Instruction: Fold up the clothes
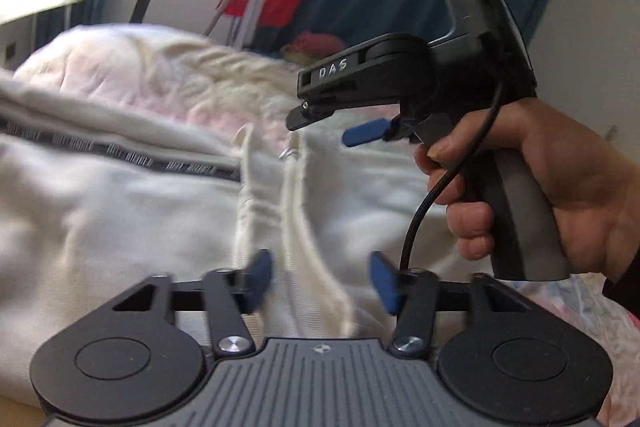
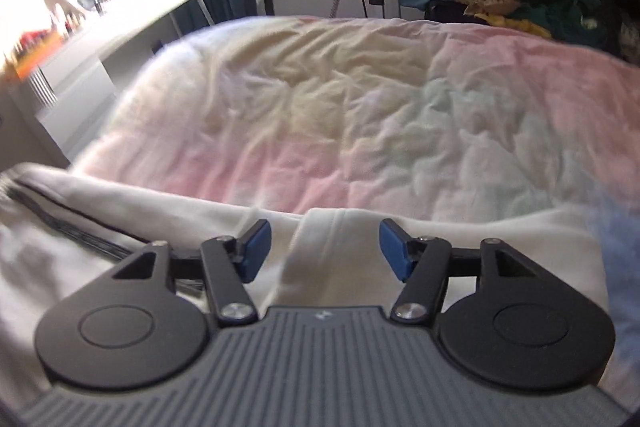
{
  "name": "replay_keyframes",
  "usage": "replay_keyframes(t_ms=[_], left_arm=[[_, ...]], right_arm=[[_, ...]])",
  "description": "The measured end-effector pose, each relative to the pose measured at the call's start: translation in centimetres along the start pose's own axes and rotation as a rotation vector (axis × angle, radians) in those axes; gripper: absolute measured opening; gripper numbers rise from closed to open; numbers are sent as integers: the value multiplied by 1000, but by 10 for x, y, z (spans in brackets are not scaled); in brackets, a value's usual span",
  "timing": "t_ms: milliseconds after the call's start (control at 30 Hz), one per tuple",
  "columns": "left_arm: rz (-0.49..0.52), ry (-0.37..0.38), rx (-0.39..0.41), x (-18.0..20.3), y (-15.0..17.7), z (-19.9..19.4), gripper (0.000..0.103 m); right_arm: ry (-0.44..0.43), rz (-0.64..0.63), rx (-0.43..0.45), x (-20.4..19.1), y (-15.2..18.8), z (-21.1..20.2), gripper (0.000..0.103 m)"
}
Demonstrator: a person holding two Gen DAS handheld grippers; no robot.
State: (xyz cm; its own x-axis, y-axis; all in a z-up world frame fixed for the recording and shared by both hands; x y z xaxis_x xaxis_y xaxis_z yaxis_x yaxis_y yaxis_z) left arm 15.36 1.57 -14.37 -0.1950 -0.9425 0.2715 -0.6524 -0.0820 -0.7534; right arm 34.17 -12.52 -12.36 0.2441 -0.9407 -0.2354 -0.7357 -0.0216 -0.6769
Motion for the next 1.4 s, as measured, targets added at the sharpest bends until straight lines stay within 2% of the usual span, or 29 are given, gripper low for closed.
replay_keyframes(t_ms=[33, 67, 100, 133, 167, 233, 367, 433, 533, 600, 633, 700, 733, 800, 867, 967, 1000, 1100, 1200, 1300, 1400], left_arm=[[-6, 4, -7, -2, 1, 2, 29], [-5, 5, -12, -3, 1, 3, 18], [10, -3, -7, -3, 1, 2, 13], [31, -15, 8, -2, 1, 1, 10], [48, -22, 23, -1, 1, 0, 7], [50, -11, 45, 1, -1, -7, 6], [6, 27, 81, 1, -7, -26, 5], [-12, 24, 70, 0, -6, -29, 5], [-27, 7, -5, -3, 0, -19, 5], [-19, -13, -26, -5, 1, -13, 6], [-14, -16, -30, -6, 1, -12, 7], [3, -19, -38, -5, 2, -11, 20], [13, -21, -43, -4, 3, -11, 24], [33, -22, -48, -2, 4, -12, 42], [60, -29, -25, 2, 2, -16, 54], [111, -82, 33, 5, -1, -30, 75], [119, -89, 50, 5, -2, -35, 81], [149, -121, 103, 5, -5, -48, 88], [170, -179, 139, 4, -9, -58, 90], [160, -210, 171, 2, -12, -70, 92], [139, -227, 196, -2, -15, -86, 93]], right_arm=[[33, -21, -18, 0, 2, 10, 55], [43, -15, -29, 3, 5, 15, 50], [51, -8, -38, 5, 8, 21, 46], [49, 2, -26, 6, 9, 22, 36], [47, 10, -14, 7, 9, 23, 19], [67, -12, 17, 4, 8, 19, 16], [-60, -91, 146, -18, -2, -12, 15], [-85, -70, 143, -21, 0, -13, 15], [-50, -86, 90, -17, 17, 9, 14], [-27, -103, 82, -15, 29, 22, 15], [-32, -90, 92, -14, 28, 21, 16], [-43, -63, 111, -12, 27, 19, 17], [-50, -49, 120, -11, 26, 18, 24], [-108, 2, 136, -10, 21, 5, 43], [-120, 23, 171, -9, 17, -15, 74], [-120, 41, 235, -9, 14, -51, 83], [-118, 47, 251, -7, 15, -64, 84], [-95, 62, 304, 1, 21, -105, 84], [-57, 67, 338, 13, 31, -142, 84], [-7, 70, 362, 27, 49, -173, 84], [5, 95, 400, 31, 70, -205, 84]])
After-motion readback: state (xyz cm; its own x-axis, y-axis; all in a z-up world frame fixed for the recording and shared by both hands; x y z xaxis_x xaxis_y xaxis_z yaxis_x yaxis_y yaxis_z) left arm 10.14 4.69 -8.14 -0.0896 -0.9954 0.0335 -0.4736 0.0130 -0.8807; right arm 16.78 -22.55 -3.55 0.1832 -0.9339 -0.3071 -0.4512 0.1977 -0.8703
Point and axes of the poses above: each gripper's, at about its wrist camera, not at the fingertips, and z roughly the way its jaws point, x to its right, y to its underside, the point moved 7 cm from there along z, roughly the way its jaws point, and after that the axes turned 8 degrees about -y, right-handed, at the moved point
